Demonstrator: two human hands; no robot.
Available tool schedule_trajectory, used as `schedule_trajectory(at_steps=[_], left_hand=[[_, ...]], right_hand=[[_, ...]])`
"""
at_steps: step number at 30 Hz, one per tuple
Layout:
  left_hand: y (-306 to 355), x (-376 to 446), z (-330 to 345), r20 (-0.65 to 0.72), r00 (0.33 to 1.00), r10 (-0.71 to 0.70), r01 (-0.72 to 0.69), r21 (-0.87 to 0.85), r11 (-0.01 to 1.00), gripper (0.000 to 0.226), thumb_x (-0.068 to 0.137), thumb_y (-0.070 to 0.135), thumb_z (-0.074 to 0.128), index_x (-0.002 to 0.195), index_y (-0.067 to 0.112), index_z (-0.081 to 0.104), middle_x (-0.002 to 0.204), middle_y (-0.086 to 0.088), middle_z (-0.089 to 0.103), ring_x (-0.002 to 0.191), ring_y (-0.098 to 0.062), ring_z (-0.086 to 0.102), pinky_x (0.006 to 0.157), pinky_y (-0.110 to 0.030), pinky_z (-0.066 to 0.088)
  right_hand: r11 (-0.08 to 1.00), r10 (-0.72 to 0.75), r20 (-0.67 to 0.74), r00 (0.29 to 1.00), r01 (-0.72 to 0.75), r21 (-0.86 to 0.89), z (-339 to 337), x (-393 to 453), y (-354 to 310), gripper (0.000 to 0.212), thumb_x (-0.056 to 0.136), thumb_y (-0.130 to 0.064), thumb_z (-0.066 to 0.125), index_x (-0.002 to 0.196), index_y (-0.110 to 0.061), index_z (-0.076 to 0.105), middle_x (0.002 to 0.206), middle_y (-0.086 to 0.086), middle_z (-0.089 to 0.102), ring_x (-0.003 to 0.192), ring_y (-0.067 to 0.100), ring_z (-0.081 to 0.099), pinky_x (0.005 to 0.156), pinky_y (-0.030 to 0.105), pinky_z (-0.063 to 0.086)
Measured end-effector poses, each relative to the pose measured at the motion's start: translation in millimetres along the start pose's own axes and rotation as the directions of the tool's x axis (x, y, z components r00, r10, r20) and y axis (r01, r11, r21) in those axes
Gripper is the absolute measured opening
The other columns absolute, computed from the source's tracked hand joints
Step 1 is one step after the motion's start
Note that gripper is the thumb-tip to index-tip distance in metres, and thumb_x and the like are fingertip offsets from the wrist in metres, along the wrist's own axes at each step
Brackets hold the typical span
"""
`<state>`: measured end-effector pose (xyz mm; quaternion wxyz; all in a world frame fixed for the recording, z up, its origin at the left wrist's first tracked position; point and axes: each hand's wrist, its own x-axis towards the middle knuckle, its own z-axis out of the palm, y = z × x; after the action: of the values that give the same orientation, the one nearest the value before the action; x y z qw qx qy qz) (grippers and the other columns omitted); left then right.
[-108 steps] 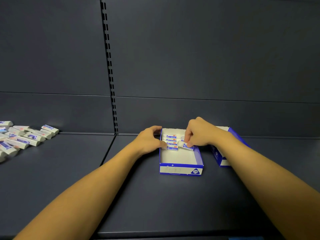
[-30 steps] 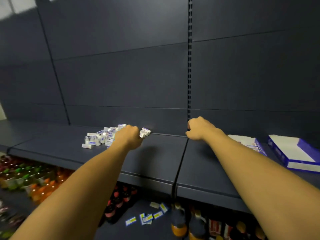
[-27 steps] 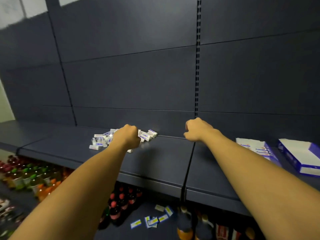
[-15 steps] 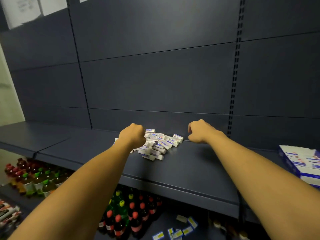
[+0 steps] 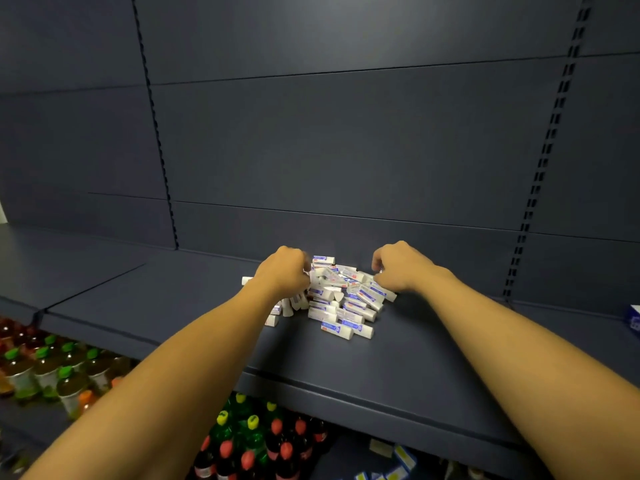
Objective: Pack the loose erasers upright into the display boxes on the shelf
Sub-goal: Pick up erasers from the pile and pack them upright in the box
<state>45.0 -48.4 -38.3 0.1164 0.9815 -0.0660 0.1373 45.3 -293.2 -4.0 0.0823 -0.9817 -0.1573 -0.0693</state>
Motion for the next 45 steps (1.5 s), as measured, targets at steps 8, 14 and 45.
schedule_trajectory(at_steps=[8,14,45], left_hand=[[-9.6,42.3,9.1,0.023,0.999,0.028,-0.030,0.058,0.998,0.030,0.088,0.011,0.061,0.118,0.016,0.068,0.116,-0.007,0.066,0.094,-0.028,0.065,0.083,-0.043,0.059],[-9.2,71.8,14.8,0.021,0.999,0.048,-0.049,0.077,0.996,0.026,0.088,0.008,0.059,0.111,0.015,0.068,0.111,-0.006,0.065,0.092,-0.028,0.063,0.082,-0.042,0.059],[-63.7,132.4,15.3,0.002,0.980,0.200,-0.193,-0.255,0.947,0.008,0.089,0.025,0.074,0.086,0.027,0.066,0.093,0.001,0.069,0.085,-0.022,0.065,0.077,-0.040,0.057]], right_hand=[[1.000,-0.002,-0.014,1.000,0.002,0.024,11.2,59.6,7.8,0.020,0.086,-0.017,0.063,0.105,-0.022,0.067,0.105,0.002,0.062,0.091,0.024,0.063,0.082,0.041,0.058],[0.999,0.016,-0.006,1.000,-0.016,0.033,17.7,83.6,19.6,0.012,0.085,-0.018,0.065,0.095,-0.025,0.065,0.102,0.001,0.063,0.090,0.024,0.063,0.082,0.042,0.058],[0.955,0.278,0.019,0.960,-0.279,0.106,58.9,98.1,-26.7,0.018,0.081,-0.025,0.083,0.095,-0.016,0.077,0.092,-0.003,0.072,0.082,0.015,0.068,0.082,0.036,0.059]])
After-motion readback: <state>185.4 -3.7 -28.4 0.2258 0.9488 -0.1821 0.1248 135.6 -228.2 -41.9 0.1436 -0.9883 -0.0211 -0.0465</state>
